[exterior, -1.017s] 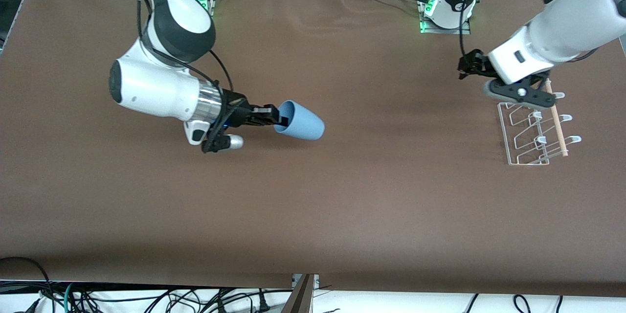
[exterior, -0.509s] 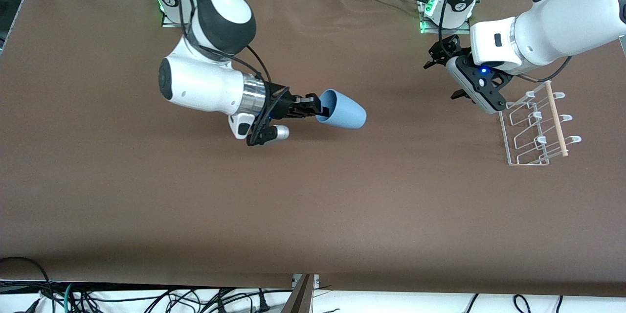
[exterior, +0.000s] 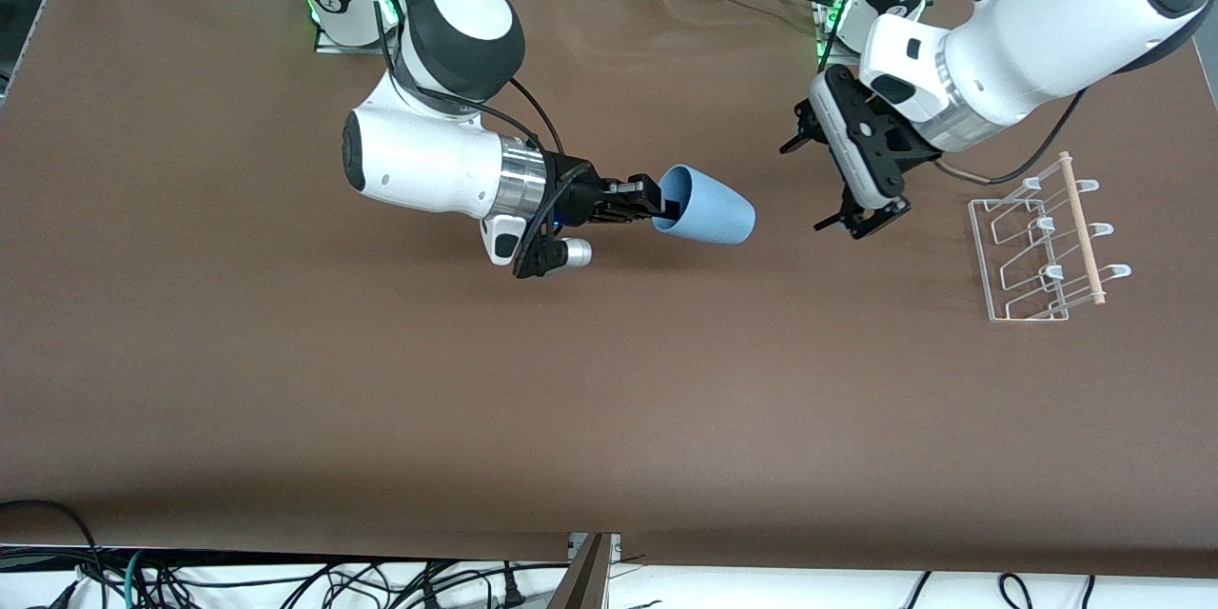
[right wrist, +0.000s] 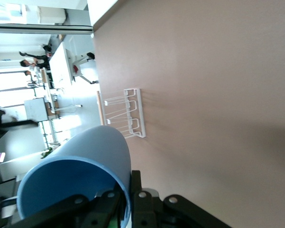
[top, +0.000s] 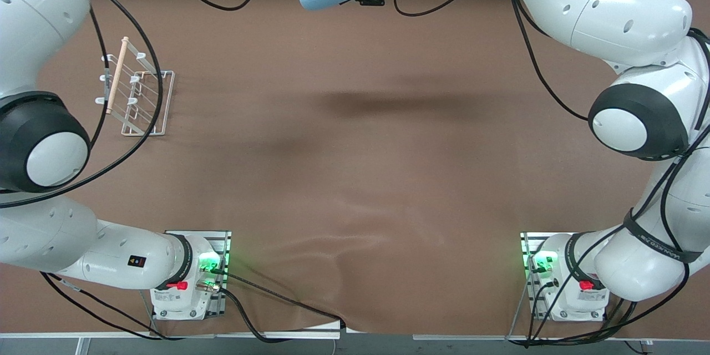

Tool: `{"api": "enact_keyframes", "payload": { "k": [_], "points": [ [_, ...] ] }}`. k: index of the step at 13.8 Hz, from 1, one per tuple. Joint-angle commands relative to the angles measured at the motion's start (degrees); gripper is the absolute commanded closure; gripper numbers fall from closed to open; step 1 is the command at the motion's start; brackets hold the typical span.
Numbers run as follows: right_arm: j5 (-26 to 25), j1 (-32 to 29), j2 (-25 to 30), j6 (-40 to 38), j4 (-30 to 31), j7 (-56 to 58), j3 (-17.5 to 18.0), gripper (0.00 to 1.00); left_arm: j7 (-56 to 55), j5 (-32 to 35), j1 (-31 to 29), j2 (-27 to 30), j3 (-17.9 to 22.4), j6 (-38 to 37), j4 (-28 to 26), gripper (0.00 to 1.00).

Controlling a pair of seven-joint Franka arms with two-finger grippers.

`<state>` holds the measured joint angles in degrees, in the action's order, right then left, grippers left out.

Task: Transfer cup to left arm and place on rack
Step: 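Lift the cup with the right gripper while the left gripper approaches, then grasp the cup's base with the left gripper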

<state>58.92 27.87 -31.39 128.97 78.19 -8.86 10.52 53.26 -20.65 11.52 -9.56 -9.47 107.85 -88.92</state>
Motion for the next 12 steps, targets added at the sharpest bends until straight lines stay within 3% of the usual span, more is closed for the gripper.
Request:
{"api": "enact_keyframes", "payload": {
  "k": [1,5,11,12],
  "points": [
    [1.7,0.2,-0.6,-0.1,-1.9,-0.3,0.6,1.00,9.4,-1.4,1.8,-3.6,0.0,4.2,1.6,0.00],
    [1.8,0.2,-0.7,0.0,-1.9,-0.2,0.6,1.00,14.6,-8.1,1.8,-5.4,-0.7,6.1,1.4,0.00],
    [1.8,0.1,-0.6,-0.3,-1.9,-0.1,0.6,1.00,16.7,-8.2,1.8,-6.3,-2.4,6.0,0.6,0.00],
    [1.8,0.0,-0.6,-0.3,-1.9,-0.1,0.6,1.00,17.7,-8.2,1.8,-6.3,-2.4,6.0,0.7,0.04]
  ]
}}
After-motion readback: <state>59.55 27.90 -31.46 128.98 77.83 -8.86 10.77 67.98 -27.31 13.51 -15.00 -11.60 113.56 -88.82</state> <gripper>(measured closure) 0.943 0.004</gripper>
